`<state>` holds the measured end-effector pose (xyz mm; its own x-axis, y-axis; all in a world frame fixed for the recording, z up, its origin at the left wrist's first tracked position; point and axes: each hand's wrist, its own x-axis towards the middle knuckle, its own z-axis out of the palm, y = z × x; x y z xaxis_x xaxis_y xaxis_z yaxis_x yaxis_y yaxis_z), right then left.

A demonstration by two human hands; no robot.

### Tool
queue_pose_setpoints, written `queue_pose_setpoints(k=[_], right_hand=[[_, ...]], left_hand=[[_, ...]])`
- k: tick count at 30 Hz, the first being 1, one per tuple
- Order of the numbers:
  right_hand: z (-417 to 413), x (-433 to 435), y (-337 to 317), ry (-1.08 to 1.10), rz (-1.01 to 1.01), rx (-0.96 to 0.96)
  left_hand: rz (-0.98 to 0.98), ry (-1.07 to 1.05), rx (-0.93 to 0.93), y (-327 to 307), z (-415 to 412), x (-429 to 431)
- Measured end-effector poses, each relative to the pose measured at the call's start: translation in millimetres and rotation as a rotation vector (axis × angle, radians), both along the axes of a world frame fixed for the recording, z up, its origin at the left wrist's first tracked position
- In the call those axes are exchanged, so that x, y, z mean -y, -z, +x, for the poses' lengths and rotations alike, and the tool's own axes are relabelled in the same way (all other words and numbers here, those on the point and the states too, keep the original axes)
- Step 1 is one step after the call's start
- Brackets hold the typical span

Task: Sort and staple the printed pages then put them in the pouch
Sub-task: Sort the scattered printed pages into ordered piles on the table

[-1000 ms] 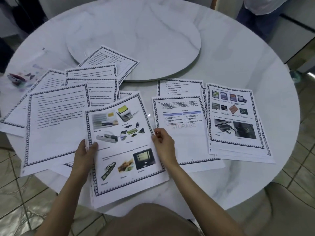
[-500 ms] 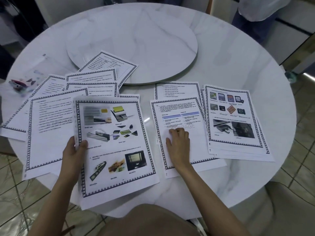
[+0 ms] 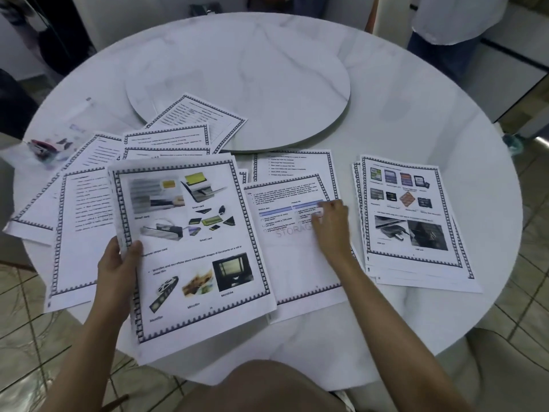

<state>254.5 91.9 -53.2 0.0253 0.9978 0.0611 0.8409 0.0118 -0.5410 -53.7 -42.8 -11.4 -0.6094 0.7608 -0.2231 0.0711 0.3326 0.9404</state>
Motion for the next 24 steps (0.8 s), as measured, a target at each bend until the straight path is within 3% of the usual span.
queue_pose_setpoints(k=[6, 11, 17, 24], right_hand=[[23, -50, 1, 0.265, -0.212, 0.14], [11, -61, 3, 0.35, -0.244, 0.169], [28, -76, 9, 0.422, -0.258, -0.013], [63, -70, -26, 0.458, -0.082, -0.329]], left_hand=[[-0.055, 0.008, 0.05, 13, 9, 2], [-0.092, -0.013, 0.076, 19, 15, 0], [-0.094, -0.041, 0.133, 19, 24, 0], [-0.1, -0.06, 0.12, 19, 20, 3]])
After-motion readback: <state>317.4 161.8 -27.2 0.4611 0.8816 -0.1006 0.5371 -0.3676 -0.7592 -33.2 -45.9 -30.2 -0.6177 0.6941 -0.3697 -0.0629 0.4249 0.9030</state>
